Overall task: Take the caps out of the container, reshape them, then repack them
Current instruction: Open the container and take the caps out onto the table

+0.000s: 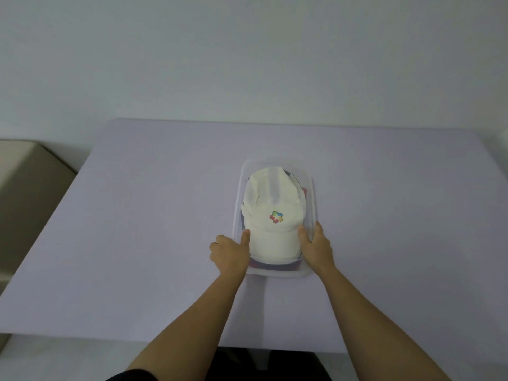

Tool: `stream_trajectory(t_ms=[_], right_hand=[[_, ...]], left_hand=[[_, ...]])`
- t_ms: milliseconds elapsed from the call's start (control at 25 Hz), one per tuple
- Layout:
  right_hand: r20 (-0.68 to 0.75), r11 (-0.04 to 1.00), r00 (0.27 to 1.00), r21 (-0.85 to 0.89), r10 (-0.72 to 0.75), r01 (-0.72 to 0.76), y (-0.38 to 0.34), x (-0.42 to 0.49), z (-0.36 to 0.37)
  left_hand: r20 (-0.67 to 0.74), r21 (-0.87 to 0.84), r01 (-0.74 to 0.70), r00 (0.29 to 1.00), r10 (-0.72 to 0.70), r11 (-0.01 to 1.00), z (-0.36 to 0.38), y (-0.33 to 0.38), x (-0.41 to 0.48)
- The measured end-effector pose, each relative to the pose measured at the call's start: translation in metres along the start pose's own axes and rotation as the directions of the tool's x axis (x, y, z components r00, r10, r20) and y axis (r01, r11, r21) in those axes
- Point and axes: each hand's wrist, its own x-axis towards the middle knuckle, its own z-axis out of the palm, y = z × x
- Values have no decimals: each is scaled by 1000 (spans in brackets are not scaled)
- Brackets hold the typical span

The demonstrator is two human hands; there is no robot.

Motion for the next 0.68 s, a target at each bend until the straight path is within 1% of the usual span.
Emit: stream_trajectory(t_ms=[80,160,280,400,560,680], right_hand=[[-14,1000,1000,-9,0,0,0,-1,1],[-20,1000,1000,-5,4,-5,-2,-2,0],[-37,1000,999,7,2,-2,-2,-3,1],[-39,1000,999,3,-3,3,-3,-3,1],[-38,1000,999,-8,3,-3,-4,-5,1],[-30,1000,1000,-4,-4,4,-5,-5,0]], left_hand=[[30,-59,75,997,-74,995,3,-1,-2],[83,-153,160,985,-149,975,2,-3,-3],[193,-251,231,963,-186,940,-8,-3,-2],[259,-269,251,949,-182,930,-19,1,-6],[299,-208,246,938,-178,947,-23,2,-6],[322,-199,253,929,-181,947,-24,3,-3]])
